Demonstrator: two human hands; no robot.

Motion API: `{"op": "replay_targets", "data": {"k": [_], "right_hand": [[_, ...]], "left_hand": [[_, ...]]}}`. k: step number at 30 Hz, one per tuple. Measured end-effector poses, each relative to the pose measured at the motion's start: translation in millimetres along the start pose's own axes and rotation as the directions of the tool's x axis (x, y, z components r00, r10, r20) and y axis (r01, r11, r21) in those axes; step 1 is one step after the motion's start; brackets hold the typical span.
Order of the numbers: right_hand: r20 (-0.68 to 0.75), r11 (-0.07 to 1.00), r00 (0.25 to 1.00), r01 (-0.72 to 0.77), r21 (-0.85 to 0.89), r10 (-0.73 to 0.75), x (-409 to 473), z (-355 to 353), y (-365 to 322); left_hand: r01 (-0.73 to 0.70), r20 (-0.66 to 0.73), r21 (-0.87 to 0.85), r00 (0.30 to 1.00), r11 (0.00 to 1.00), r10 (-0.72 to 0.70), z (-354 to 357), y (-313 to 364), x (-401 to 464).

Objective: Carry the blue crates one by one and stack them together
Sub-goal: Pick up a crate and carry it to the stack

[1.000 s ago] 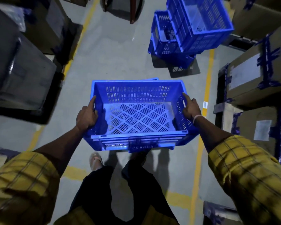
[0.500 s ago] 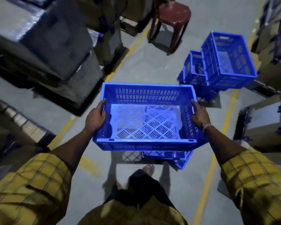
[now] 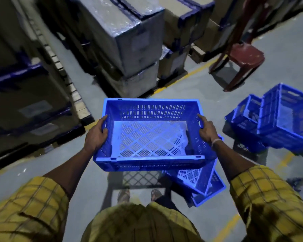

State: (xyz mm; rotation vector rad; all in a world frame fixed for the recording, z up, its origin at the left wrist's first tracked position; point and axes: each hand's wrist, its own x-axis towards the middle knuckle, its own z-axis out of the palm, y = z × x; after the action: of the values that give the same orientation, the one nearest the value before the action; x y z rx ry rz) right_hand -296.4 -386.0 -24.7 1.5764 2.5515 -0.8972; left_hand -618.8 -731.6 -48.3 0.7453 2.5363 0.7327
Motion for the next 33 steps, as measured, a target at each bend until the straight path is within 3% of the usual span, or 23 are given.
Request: {"op": "replay_targets", "data": {"k": [8, 16, 25, 33], "right_hand": [[0.144, 0.966, 0.958, 0.256, -0.041, -0.248, 20, 20, -66], [0.274, 0.877, 0.851, 0.478, -0.050, -0.449, 9, 56, -138], [0.424, 0.697, 0.628, 0.717, 0.011, -0.652, -59, 122, -245], [0.551, 0.539, 0.446, 0.842, 0.008, -0.705, -149, 206, -346]], "left_hand": [[0.241, -0.171, -0.079, 0.953, 0.967, -0.251, -13, -51, -94], [0.384, -0.361, -0.196, 0.827, 0.902, -0.430, -17, -77, -202], [0.539, -0.484, -0.362, 0.588, 0.760, -0.648, -16, -128, -329], [0.612, -0.513, -0.494, 0.370, 0.618, -0.775, -32, -187, -432]]}}
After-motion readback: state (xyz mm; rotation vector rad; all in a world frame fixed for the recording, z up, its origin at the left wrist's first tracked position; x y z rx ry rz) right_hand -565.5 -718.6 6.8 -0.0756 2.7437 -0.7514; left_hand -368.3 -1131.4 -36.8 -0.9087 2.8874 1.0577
